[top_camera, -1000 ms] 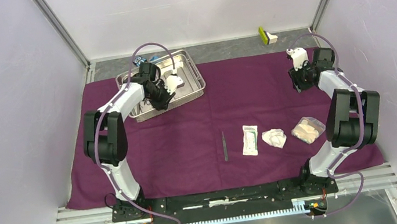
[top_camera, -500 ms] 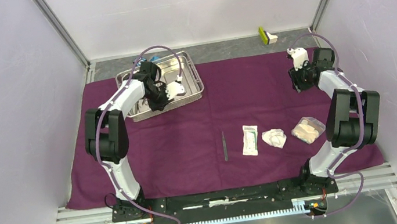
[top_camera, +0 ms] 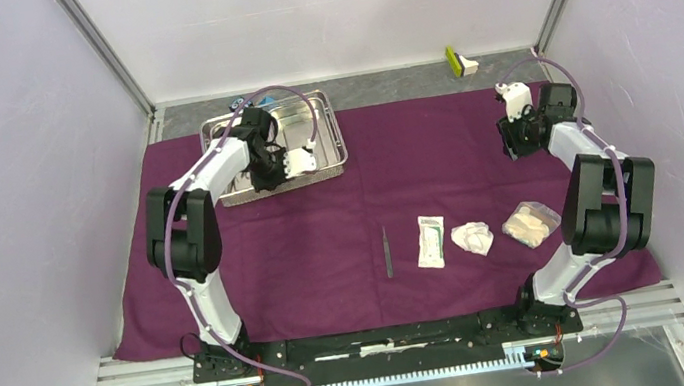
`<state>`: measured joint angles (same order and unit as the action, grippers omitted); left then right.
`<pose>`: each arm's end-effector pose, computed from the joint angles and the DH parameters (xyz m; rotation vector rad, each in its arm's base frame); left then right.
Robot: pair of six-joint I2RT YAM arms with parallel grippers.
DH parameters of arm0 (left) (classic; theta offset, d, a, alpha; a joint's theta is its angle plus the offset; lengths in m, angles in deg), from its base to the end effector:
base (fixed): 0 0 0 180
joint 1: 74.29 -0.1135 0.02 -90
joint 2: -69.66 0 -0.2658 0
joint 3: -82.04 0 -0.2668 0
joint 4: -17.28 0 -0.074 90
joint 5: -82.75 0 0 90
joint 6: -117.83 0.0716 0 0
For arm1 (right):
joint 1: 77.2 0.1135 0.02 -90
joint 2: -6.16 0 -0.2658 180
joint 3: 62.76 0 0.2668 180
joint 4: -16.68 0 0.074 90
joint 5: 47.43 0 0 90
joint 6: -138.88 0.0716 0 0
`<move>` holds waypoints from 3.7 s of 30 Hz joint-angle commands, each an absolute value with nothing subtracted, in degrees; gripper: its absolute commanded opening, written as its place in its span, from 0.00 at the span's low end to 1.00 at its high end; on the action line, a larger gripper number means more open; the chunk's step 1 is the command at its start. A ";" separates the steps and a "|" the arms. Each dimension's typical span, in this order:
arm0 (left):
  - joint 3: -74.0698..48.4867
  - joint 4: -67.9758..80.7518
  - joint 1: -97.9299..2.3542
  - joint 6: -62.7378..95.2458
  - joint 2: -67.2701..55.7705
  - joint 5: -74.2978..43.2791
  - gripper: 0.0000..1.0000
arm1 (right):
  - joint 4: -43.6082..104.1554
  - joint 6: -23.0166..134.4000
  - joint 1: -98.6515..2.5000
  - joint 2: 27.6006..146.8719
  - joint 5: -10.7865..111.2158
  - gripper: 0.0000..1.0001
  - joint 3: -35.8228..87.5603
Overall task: Open and lay out the surgical kit
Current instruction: Pick up the medical item from the container.
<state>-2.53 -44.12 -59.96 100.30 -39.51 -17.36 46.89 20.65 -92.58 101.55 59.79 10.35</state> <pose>0.3878 -0.1120 0.1615 1.9680 2.0336 -0.0395 0.3706 -0.0800 0.1640 -0.3957 2.3984 0.0351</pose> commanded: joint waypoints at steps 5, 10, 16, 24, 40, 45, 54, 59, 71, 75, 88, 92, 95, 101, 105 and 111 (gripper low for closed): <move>-2.93 -44.19 -62.77 97.29 -37.42 -17.82 0.53 | 44.33 22.84 -91.73 97.19 62.74 0.46 9.13; -1.46 -41.38 -66.12 88.06 -33.93 -22.68 0.65 | 44.31 23.61 -90.55 96.62 63.88 0.46 9.80; 0.36 -34.38 -70.46 67.03 -32.43 -21.76 0.73 | 43.89 24.94 -89.09 94.91 65.59 0.46 9.52; 11.67 -35.66 -74.20 49.81 -42.64 -16.59 0.71 | 43.31 25.48 -87.83 94.15 67.00 0.46 8.92; 23.09 -38.07 -74.20 48.12 -56.49 -8.96 0.56 | 42.95 25.90 -87.58 94.43 67.72 0.46 7.41; 23.32 -38.08 -74.20 48.22 -58.10 -8.72 0.53 | 43.04 26.02 -87.49 94.47 67.71 0.46 7.43; 25.29 -38.86 -74.18 47.60 -60.28 -9.20 0.40 | 43.59 26.03 -87.31 94.55 67.74 0.46 6.77; 26.26 -39.69 -74.20 47.16 -61.11 -9.70 0.32 | 43.74 25.85 -87.28 94.12 67.73 0.46 6.57; 26.97 -40.01 -74.15 46.66 -55.61 -9.84 0.15 | 44.52 25.93 -87.00 92.84 68.09 0.46 8.17; 27.44 -40.01 -74.20 47.24 -52.53 -9.59 0.12 | 44.80 26.16 -86.06 92.68 68.14 0.46 9.20; 27.94 -40.06 -74.19 46.31 -45.93 -13.75 0.08 | 43.03 26.88 -77.52 90.94 67.35 0.46 13.60; 25.06 -37.24 -74.20 44.96 -45.50 -15.42 0.07 | 42.64 27.42 -74.72 91.07 67.33 0.46 14.02; 24.73 -36.94 -74.16 43.88 -45.70 -16.83 0.06 | 42.77 27.43 -74.05 91.19 67.29 0.46 14.22; 24.26 -36.85 -74.20 41.71 -42.97 -22.96 0.02 | 40.30 27.98 -70.86 90.21 69.75 0.46 14.67; 22.40 -36.76 -74.13 40.52 -37.71 -33.91 0.02 | 36.63 29.35 -66.79 89.79 74.50 0.46 16.45; 15.94 -35.23 -74.08 41.22 -27.38 -60.82 0.02 | 33.67 29.45 -57.51 89.74 81.21 0.46 20.11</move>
<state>18.48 -38.41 -74.28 42.58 -36.93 -38.62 39.04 28.54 -62.46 92.33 74.45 15.97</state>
